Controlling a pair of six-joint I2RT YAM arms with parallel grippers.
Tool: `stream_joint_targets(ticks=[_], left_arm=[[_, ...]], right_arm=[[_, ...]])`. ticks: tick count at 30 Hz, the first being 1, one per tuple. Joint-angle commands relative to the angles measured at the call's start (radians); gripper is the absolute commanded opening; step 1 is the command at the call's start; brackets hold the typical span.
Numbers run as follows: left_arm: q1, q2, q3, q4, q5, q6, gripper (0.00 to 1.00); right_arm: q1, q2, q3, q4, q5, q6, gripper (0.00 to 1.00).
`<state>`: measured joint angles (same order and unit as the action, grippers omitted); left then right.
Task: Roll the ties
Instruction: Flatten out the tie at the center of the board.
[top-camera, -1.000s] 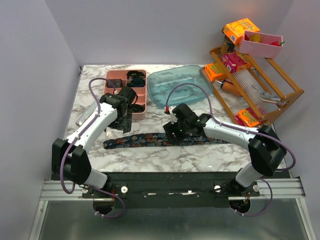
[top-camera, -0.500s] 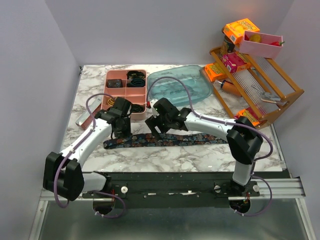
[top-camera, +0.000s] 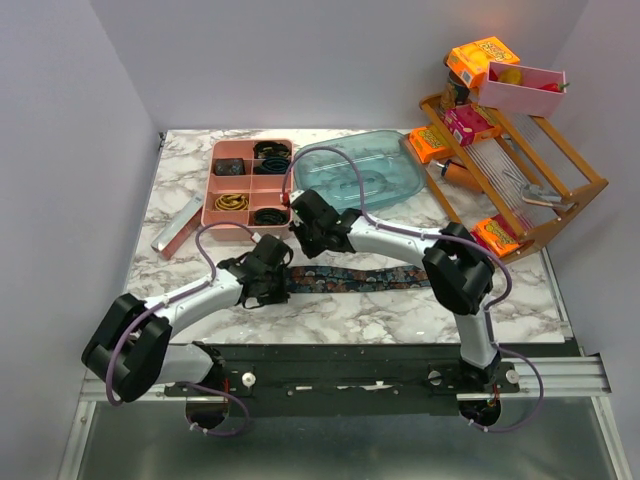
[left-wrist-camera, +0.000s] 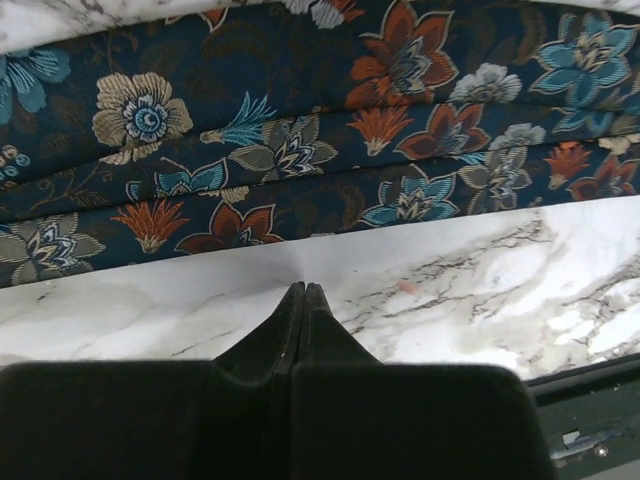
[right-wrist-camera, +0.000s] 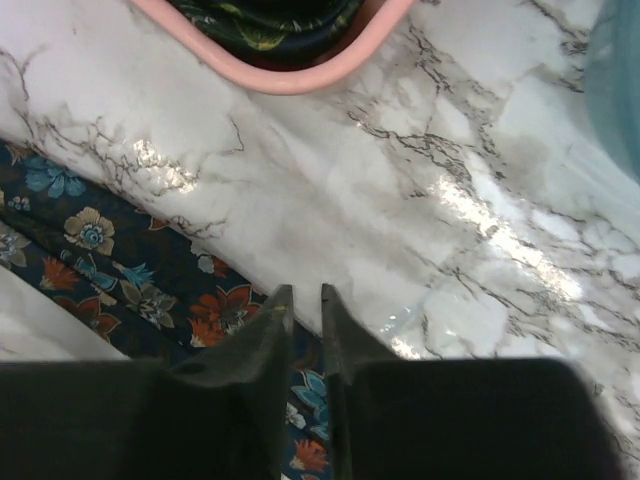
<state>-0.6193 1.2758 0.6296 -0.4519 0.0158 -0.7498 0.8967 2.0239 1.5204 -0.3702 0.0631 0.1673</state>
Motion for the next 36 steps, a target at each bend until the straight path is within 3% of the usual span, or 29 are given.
stream_joint_targets(ticks=[1, 8, 23, 36], left_arm=[[-0.016, -0.021, -0.074, 0.162, -0.047, -0.060, 0.00], [-0.020, 0.011, -0.119, 0.209, -0.056, -0.074, 0.00], [-0.020, 0.103, -0.111, 0.228, -0.099, -0.077, 0.00], [-0.022, 0.142, -0.088, 0.237, -0.097, -0.060, 0.00]], right_arm=[[-0.001, 0.053, 0.023, -0.018, 0.020, 0.035, 0.08], [-0.005, 0.104, 0.037, -0.018, 0.009, 0.046, 0.01], [-0.004, 0.019, -0.088, -0.019, -0.195, 0.043, 0.01], [-0.005, -0.025, -0.128, -0.021, -0.140, 0.055, 0.01]])
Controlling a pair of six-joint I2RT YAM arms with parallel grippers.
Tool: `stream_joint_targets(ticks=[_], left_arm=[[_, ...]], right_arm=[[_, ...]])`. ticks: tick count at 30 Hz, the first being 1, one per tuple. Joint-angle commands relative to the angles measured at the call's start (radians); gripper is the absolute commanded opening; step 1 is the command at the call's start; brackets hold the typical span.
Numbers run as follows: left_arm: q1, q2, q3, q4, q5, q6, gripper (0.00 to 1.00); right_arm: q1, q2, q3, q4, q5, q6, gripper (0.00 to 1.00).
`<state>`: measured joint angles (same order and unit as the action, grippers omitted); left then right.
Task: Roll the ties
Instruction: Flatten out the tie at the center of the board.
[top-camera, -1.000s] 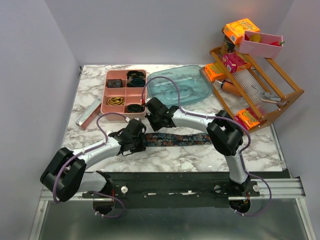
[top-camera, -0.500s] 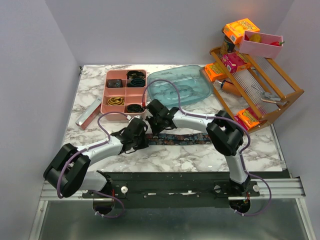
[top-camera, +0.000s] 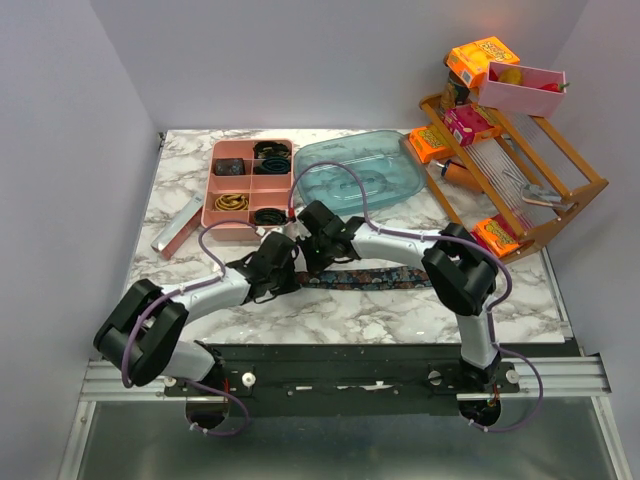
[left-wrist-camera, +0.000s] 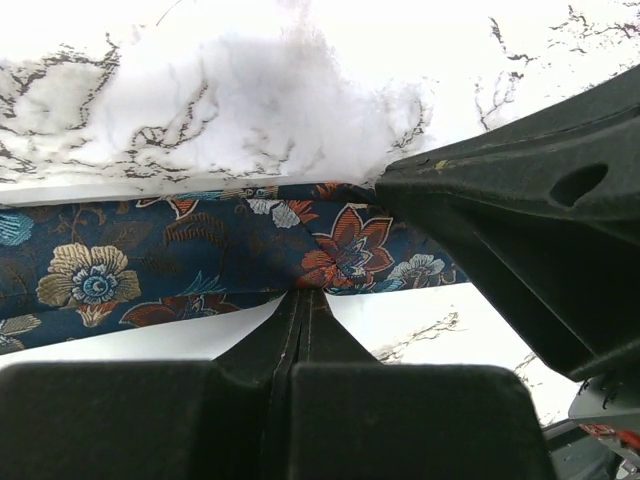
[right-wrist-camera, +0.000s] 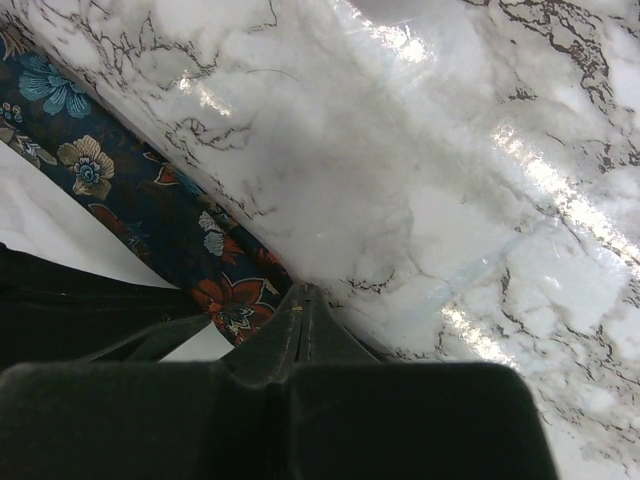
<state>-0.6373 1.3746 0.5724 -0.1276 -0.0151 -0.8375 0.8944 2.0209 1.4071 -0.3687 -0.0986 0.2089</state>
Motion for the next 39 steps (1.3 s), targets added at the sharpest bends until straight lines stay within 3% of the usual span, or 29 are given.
stream_joint_targets(ticks=[1, 9, 13, 19, 22, 31, 39], left_arm=[[-0.004, 0.040, -0.034, -0.089, -0.068, 0.028, 0.00], [-0.004, -0.127, -0.072, -0.153, -0.100, 0.031, 0.03], [-0.002, -0.255, -0.085, -0.184, -0.117, 0.017, 0.32], [0.005, -0.381, -0.029, -0.277, -0.198, 0.017, 0.65], [0.047, -0.410, -0.016, -0.297, -0.221, 0.020, 0.75], [0.375, -0.575, -0.112, -0.338, -0.118, 0.005, 0.76], [0.481, -0.694, -0.135, -0.418, -0.247, -0.046, 0.76]], right_arm=[[-0.002, -0.021, -0.013, -0.027, 0.052, 0.017, 0.01], [-0.003, -0.060, 0.047, -0.045, 0.138, 0.018, 0.01], [-0.002, -0.091, 0.039, -0.044, 0.103, 0.003, 0.01], [0.014, -0.068, 0.032, -0.039, -0.016, -0.046, 0.01], [0.027, -0.041, 0.035, -0.039, -0.045, -0.043, 0.01], [0.072, 0.050, 0.127, -0.041, -0.078, -0.037, 0.01], [0.071, 0.096, 0.128, -0.065, 0.000, -0.013, 0.01]])
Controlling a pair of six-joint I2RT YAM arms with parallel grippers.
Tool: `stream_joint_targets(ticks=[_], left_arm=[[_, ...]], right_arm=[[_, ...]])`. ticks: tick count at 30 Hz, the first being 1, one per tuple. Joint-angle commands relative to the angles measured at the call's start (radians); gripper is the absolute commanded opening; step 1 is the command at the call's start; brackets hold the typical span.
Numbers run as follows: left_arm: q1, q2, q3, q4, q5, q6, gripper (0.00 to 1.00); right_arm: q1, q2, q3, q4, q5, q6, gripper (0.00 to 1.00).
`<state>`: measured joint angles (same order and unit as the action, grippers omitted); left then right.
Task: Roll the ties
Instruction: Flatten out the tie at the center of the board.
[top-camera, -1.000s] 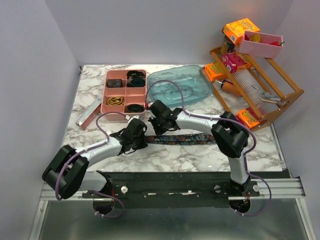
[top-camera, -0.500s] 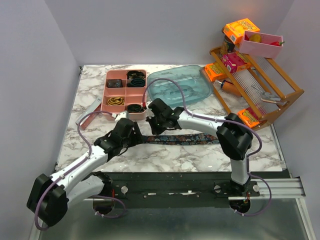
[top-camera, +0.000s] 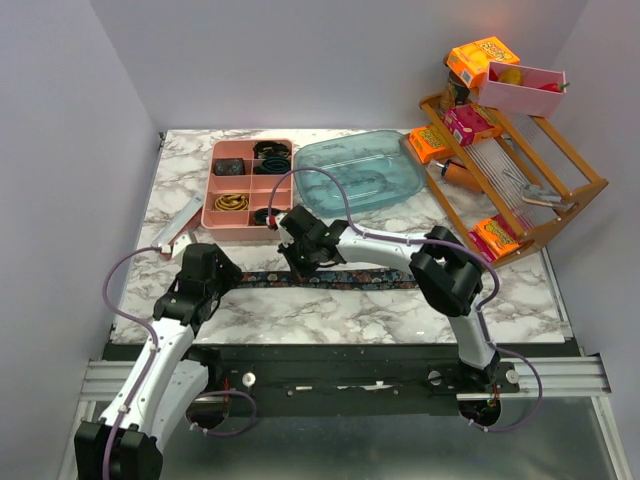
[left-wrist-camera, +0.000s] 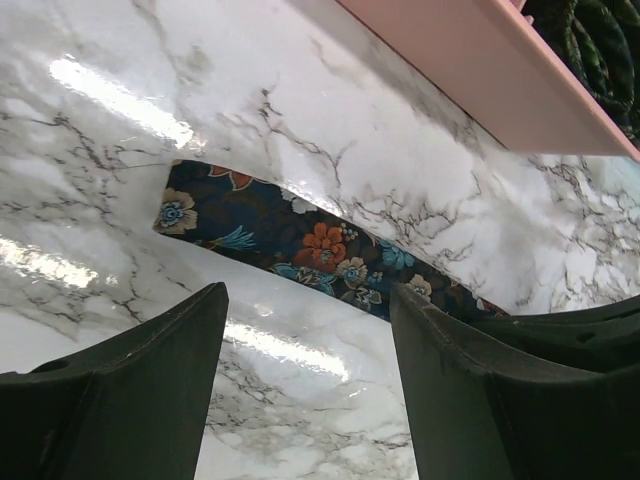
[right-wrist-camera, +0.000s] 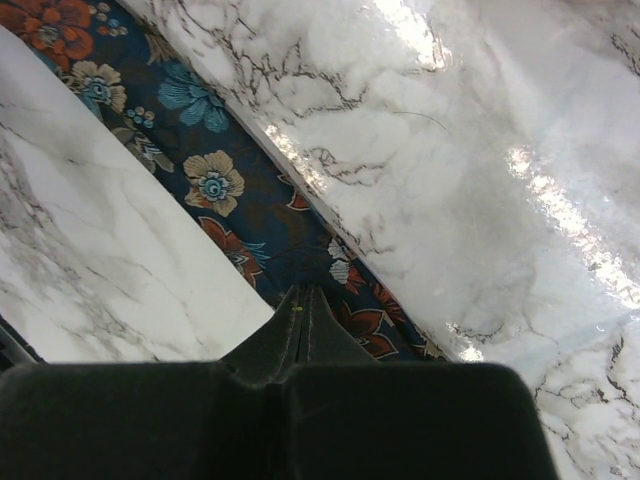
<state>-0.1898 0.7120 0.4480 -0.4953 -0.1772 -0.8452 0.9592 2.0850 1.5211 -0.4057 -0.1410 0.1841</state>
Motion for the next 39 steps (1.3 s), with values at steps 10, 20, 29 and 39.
stream_joint_targets(ticks=[10, 20, 29, 39], left_arm=[[0.162, 0.023, -0.117, 0.087, -0.064, -0.061, 0.71], [0.227, 0.063, -0.144, 0.192, -0.030, -0.026, 0.67], [0.236, 0.170, -0.161, 0.339, 0.067, -0.025, 0.63], [0.236, 0.214, -0.146, 0.366, 0.084, -0.009, 0.39]], right_arm=[[0.007, 0.041, 0.007, -0.059, 0.067, 0.029, 0.01], [0.007, 0.015, 0.014, -0.087, 0.004, 0.008, 0.01], [0.007, -0.006, 0.028, -0.104, -0.006, -0.002, 0.01], [0.007, -0.022, 0.073, -0.117, -0.008, 0.005, 0.01]])
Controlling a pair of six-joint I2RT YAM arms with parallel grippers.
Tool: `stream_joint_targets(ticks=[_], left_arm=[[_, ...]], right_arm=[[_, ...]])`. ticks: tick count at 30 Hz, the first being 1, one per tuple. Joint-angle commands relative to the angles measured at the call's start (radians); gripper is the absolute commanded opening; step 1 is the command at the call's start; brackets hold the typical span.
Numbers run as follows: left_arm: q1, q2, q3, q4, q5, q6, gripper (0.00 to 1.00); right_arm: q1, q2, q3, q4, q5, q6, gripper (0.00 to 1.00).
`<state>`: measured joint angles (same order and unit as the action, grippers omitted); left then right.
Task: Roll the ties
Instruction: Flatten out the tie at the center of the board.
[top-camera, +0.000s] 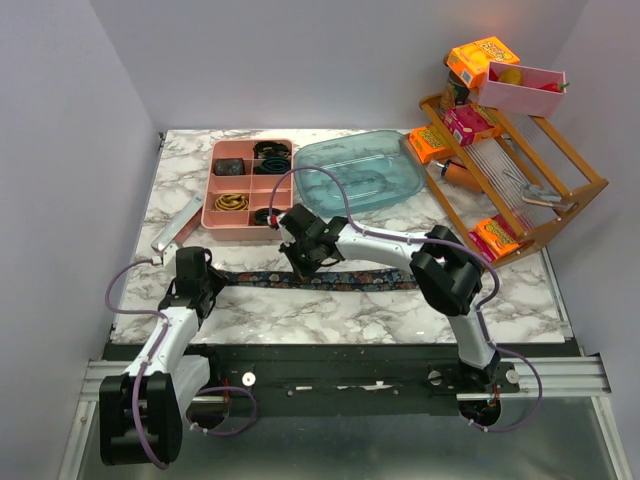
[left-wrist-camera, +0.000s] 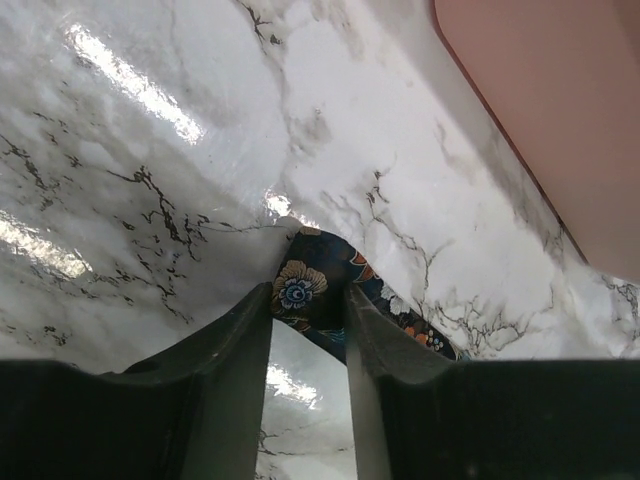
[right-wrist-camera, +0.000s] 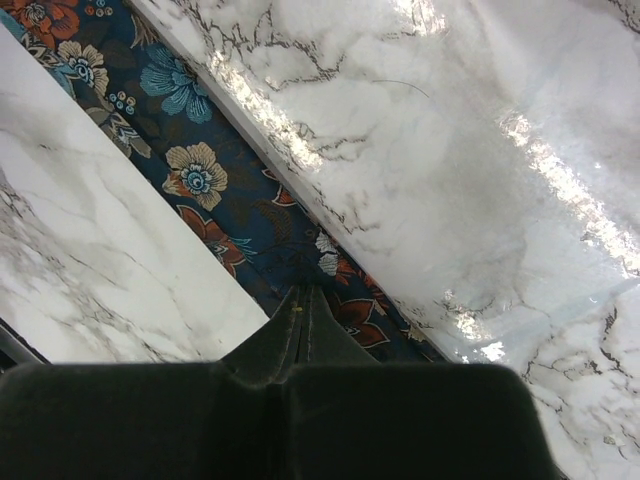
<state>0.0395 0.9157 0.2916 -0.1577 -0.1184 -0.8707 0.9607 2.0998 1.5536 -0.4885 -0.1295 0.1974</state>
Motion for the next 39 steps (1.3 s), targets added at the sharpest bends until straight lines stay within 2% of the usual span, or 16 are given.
stream_joint_targets(ticks=[1, 8, 24, 27, 30, 31, 33, 39], left_arm=[[0.007, 0.012, 0.011, 0.030, 0.028, 0.016, 0.39], [0.007, 0.025, 0.020, 0.026, 0.026, 0.032, 0.26], [0.007, 0.011, 0.023, 0.076, 0.071, 0.078, 0.29], [0.005, 0.008, 0.038, 0.061, 0.071, 0.098, 0.32], [0.005, -0.003, 0.047, 0.037, 0.068, 0.107, 0.43], [0.005, -0.008, 0.050, 0.020, 0.063, 0.105, 0.49], [0.007, -0.017, 0.058, 0.007, 0.048, 0.105, 0.53], [0.005, -0.014, 0.075, -0.022, 0.005, 0.111, 0.54]], right_arm=[[0.004, -0.041, 0.051, -0.036, -0.019, -0.007, 0.01], [0.006, -0.050, 0.141, -0.033, -0.057, -0.021, 0.01], [0.042, 0.215, 0.459, -0.016, -0.271, -0.035, 0.00], [0.049, 0.261, 0.508, -0.021, -0.275, -0.039, 0.01], [0.050, 0.304, 0.548, -0.025, -0.285, -0.042, 0.01], [0.050, 0.310, 0.554, -0.025, -0.289, -0.041, 0.00], [0.052, 0.324, 0.566, -0.028, -0.295, -0.041, 0.01], [0.056, 0.367, 0.605, -0.019, -0.283, -0.030, 0.00]])
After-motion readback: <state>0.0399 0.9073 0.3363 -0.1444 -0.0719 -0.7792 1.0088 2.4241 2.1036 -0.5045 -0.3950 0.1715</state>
